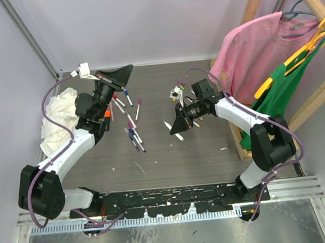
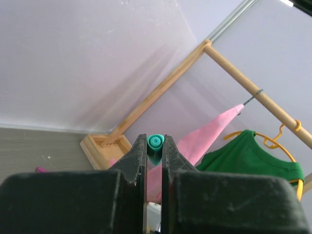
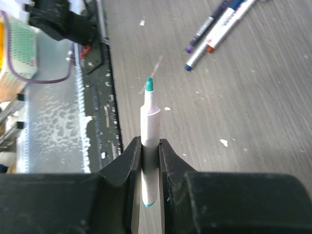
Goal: Open the pen caps
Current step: Open the pen cap from the pen, then place the pen at the center of the board.
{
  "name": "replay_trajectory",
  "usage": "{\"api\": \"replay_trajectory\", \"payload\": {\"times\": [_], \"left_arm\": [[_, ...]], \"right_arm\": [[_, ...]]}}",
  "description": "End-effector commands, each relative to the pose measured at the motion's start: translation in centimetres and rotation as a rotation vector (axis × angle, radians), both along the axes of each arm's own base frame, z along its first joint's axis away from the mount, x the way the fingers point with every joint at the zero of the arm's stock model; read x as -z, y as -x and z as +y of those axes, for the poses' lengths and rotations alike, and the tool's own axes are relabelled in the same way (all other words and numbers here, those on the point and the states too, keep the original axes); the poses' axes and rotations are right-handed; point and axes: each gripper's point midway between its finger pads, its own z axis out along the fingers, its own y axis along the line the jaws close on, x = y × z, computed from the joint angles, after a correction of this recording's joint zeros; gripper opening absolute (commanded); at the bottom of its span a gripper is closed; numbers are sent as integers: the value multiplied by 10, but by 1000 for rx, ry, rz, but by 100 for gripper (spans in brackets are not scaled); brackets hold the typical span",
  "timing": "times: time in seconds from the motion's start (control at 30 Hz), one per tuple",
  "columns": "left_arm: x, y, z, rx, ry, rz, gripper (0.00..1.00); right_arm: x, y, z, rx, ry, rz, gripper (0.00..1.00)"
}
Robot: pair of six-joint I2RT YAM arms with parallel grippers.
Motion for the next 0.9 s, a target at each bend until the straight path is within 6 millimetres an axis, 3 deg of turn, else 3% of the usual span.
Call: {"api": "replay_trajectory", "payload": {"times": [0.0,0.1,0.27,0.4,0.53,0.87], "left_arm": [[17,14,-5,63,-30,18,0],[51,32,-6,107,-59,83,0],[131,55,-2,143,-100,266,0],[176,72,4,154,-110,365,0],[195,83,4,176,-121,411,0],[219,93,7,182,-130,467,0]], "right_arm": [[8,-30,-18,109,161,-172,2],[17,-52,-35,203,261,-256,3],[25,-70,-52,264,350,-335,6],[37,-83,-63,308,424,-364,7],[51,-96,-75,352,504,-383,8],[76,-110,-86,398,594,-366,9]]}}
